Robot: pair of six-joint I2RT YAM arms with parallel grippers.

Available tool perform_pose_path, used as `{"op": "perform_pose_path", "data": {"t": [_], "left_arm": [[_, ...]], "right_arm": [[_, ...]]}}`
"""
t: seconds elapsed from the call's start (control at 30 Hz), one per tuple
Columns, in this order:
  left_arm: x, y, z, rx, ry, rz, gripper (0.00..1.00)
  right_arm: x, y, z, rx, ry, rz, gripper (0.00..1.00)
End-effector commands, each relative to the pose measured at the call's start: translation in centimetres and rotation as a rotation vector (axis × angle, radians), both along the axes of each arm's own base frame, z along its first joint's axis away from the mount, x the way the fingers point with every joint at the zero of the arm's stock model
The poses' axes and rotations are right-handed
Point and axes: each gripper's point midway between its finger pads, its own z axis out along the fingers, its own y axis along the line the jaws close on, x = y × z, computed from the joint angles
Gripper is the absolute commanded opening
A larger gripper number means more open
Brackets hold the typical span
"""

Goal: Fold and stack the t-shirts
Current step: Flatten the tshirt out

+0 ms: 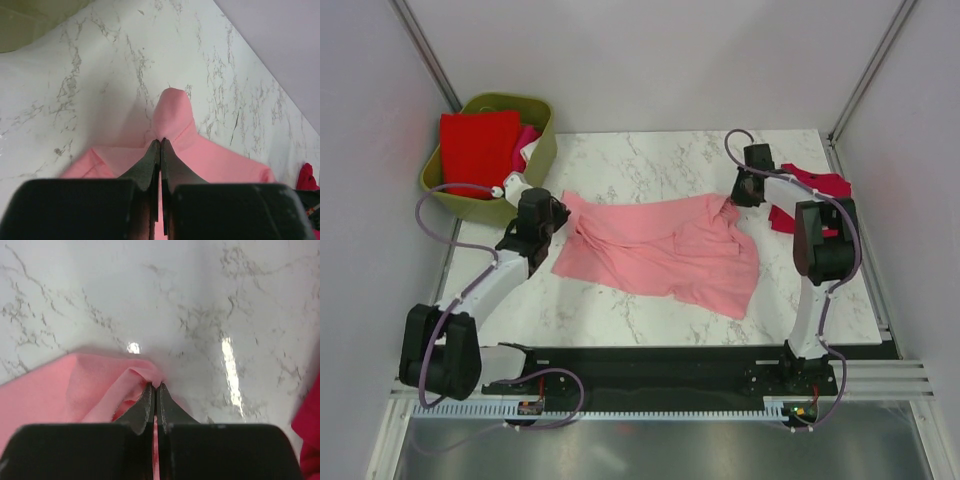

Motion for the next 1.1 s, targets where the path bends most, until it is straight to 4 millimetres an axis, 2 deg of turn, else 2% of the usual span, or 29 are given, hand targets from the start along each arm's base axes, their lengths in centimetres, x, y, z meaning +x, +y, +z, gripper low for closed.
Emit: {"op": "perform_pose_path", "data": {"t": [0.0, 0.03, 0.07, 0.1, 0.13, 0.17, 0.23, 0.27, 0.33, 0.37, 0.4, 0.43, 0.47, 0.5, 0.53, 0.57, 0.6, 0.63, 0.7, 0.73, 0.83, 0.9, 1.0, 1.07], "left_arm": [[-2.4, 2.0, 2.2, 0.052, -0.054, 0.052, 0.02], [-3.5, 2.2, 1.4, 0.059, -0.046, 0.046, 0.02], [-4.0, 2.3, 1.8, 0.058, -0.062, 0.041, 0.02], [-4.9, 2.4, 4.0, 0.047, -0.130, 0.029, 0.02], [-5.6, 2.6, 4.2, 0.069, -0.139, 0.021, 0.02], [-6.3, 2.9, 4.9, 0.077, -0.153, 0.021, 0.02], [-7.8, 3.2, 7.7, 0.090, -0.224, 0.003, 0.02], [-8.6, 3.3, 7.9, 0.096, -0.213, -0.004, 0.02], [-10.2, 3.4, 10.7, 0.081, -0.276, -0.019, 0.02], [-11.1, 3.5, 10.7, 0.084, -0.259, -0.028, 0.02], [-12.3, 3.7, 12.8, 0.071, -0.311, -0.033, 0.02], [-13.1, 3.7, 13.4, 0.066, -0.322, -0.038, 0.02], [-14.1, 3.9, 13.3, 0.068, -0.304, -0.044, 0.02], [-15.3, 4.1, 15.0, 0.048, -0.352, -0.046, 0.02], [-16.2, 4.1, 15.7, 0.038, -0.369, -0.054, 0.02], [-17.0, 4.0, 15.5, 0.033, -0.353, -0.070, 0.02], [-17.8, 3.9, 16.7, 0.013, -0.382, -0.079, 0.02], [-18.9, 3.9, 17.4, -0.001, -0.411, -0.090, 0.02], [-20.3, 3.6, 18.3, -0.029, -0.424, -0.120, 0.02], [-20.9, 3.6, 18.6, -0.038, -0.432, -0.123, 0.02], [-21.7, 3.5, 19.0, -0.056, -0.412, -0.129, 0.02], [-22.0, 3.1, 19.4, -0.075, -0.409, -0.149, 0.02], [-21.0, 2.9, 18.5, -0.086, -0.367, -0.141, 0.02], [-19.9, 2.9, 17.7, -0.083, -0.347, -0.121, 0.02]], "right_arm": [[-0.8, -0.4, 5.9, 0.025, -0.115, 0.021, 0.00], [-1.2, -0.3, 6.8, 0.032, -0.132, 0.029, 0.00], [-2.1, -0.1, 7.1, 0.037, -0.135, 0.039, 0.00], [-2.5, -0.2, 10.1, 0.043, -0.200, 0.046, 0.00], [-3.4, 0.2, 10.6, 0.061, -0.205, 0.064, 0.00], [-4.2, 0.3, 13.6, 0.069, -0.270, 0.072, 0.00], [-5.8, 0.3, 15.4, 0.080, -0.303, 0.084, 0.00], [-7.0, 0.3, 18.2, 0.089, -0.362, 0.091, 0.00], [-9.0, 0.7, 19.4, 0.117, -0.383, 0.111, 0.00], [-10.5, 0.8, 21.7, 0.131, -0.432, 0.121, 0.00], [-11.6, 1.2, 22.2, 0.153, -0.441, 0.140, 0.00], [-12.4, 1.3, 23.1, 0.160, -0.459, 0.147, 0.00], [-14.2, 1.3, 25.2, 0.167, -0.501, 0.158, 0.00], [-15.1, 1.2, 26.2, 0.169, -0.520, 0.160, 0.00], [-16.4, 1.1, 26.7, 0.165, -0.518, 0.163, 0.00], [-17.9, 0.9, 28.6, 0.163, -0.565, 0.166, 0.00], [-18.8, 0.8, 30.1, 0.159, -0.594, 0.169, 0.00], [-20.6, 0.5, 31.0, 0.153, -0.605, 0.168, 0.00], [-22.5, 0.2, 33.1, 0.150, -0.647, 0.167, 0.00], [-24.1, 0.1, 33.7, 0.152, -0.655, 0.170, 0.00], [-26.7, -0.3, 35.9, 0.147, -0.692, 0.167, 0.00], [-27.7, -0.4, 37.5, 0.147, -0.721, 0.167, 0.00], [-28.0, -0.6, 37.6, 0.145, -0.706, 0.152, 0.00], [-26.8, -0.6, 36.6, 0.144, -0.673, 0.145, 0.00]]}}
